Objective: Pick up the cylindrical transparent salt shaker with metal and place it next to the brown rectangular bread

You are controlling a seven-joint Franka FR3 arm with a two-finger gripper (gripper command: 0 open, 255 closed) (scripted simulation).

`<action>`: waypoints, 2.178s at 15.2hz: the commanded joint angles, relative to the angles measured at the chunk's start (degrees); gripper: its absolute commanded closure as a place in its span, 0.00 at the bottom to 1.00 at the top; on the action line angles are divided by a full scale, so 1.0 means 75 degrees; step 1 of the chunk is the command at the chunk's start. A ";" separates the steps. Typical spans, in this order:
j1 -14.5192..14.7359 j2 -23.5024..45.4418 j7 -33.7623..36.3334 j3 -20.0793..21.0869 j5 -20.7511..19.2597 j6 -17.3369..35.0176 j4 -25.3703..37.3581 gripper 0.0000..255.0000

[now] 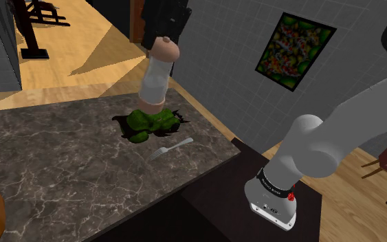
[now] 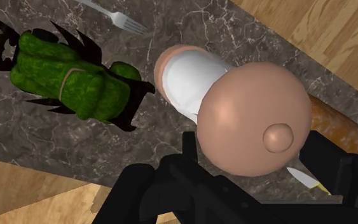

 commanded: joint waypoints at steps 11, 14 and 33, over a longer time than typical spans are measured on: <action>0.0571 0.4012 0.1912 0.1168 -0.1818 -0.0167 0.4216 1.00; 0.1115 0.5298 0.2343 0.1230 -0.2503 -0.0647 0.5911 1.00; 0.1439 0.6227 0.2537 0.1172 -0.2916 0.0487 0.5655 1.00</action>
